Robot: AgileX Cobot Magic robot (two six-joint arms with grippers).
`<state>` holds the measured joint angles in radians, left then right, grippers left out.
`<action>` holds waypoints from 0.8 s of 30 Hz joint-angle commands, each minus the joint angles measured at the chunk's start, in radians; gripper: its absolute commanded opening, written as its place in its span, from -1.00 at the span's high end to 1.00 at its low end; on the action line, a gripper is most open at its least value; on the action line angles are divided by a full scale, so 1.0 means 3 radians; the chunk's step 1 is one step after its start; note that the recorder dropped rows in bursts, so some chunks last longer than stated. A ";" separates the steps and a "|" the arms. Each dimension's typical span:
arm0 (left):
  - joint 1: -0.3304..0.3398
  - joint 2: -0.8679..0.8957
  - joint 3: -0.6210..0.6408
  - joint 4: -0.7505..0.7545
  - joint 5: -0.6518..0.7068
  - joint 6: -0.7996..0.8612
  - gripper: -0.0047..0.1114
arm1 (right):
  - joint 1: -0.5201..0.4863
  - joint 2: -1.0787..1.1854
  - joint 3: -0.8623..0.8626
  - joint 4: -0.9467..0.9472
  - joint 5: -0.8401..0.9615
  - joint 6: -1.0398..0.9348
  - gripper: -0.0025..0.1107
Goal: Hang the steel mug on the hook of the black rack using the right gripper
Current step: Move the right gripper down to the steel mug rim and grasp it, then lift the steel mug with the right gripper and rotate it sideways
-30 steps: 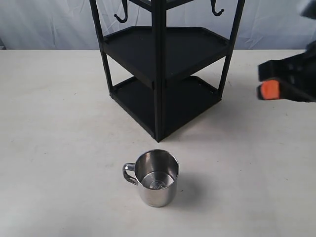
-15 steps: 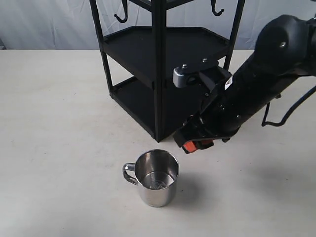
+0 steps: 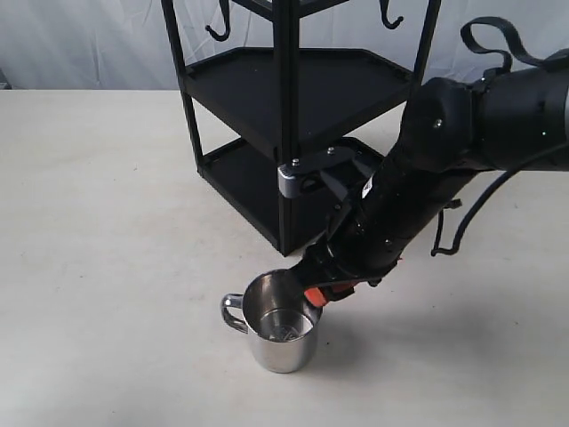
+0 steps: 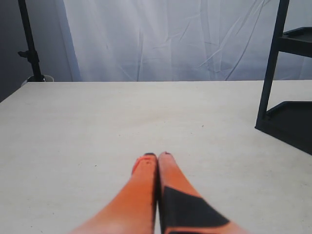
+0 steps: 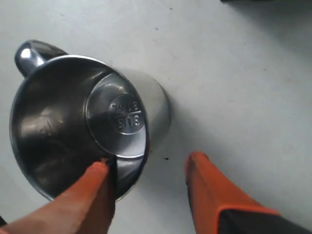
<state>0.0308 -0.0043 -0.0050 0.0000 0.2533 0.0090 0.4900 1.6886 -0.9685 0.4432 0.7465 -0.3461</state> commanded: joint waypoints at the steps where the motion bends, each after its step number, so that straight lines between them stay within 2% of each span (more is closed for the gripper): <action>1: -0.0017 0.0014 0.0017 0.0000 -0.0045 -0.0006 0.92 | 0.0003 0.0141 -0.0017 0.0092 -0.0166 -0.0077 0.16; 5: -0.0017 0.0014 0.0017 0.0000 -0.0045 -0.0006 0.92 | 0.0003 0.0287 -0.0017 0.0188 -0.0192 -0.0157 0.17; 7: -0.0017 0.0014 0.0017 0.0000 -0.0045 -0.0006 0.92 | 0.0003 0.0351 -0.0017 0.0229 -0.0206 -0.0157 0.27; 10: -0.0017 0.0014 0.0017 0.0000 -0.0045 -0.0006 0.92 | 0.0003 0.0443 -0.0017 0.0295 -0.0212 -0.0157 0.72; 11: -0.0017 0.0014 0.0017 0.0000 -0.0045 -0.0006 0.92 | 0.0003 0.0458 -0.0017 0.0295 -0.0219 -0.0157 0.94; 16: -0.0017 0.0014 0.0017 0.0000 -0.0045 -0.0006 0.92 | 0.0003 0.0364 -0.0017 0.0461 -0.0231 -0.0156 0.97; 20: -0.0017 0.0014 0.0017 0.0000 -0.0045 -0.0006 0.92 | -0.0041 0.0009 0.0066 0.0473 -0.0124 -0.0156 0.97; 24: -0.0017 0.0014 0.0017 0.0000 -0.0045 -0.0006 0.92 | -0.0392 -0.0384 0.0321 0.0473 -0.0108 -0.0156 0.97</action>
<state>0.0308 -0.0043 -0.0050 0.0000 0.2533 0.0090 0.4512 1.6545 -0.9234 0.5860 0.7132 -0.3856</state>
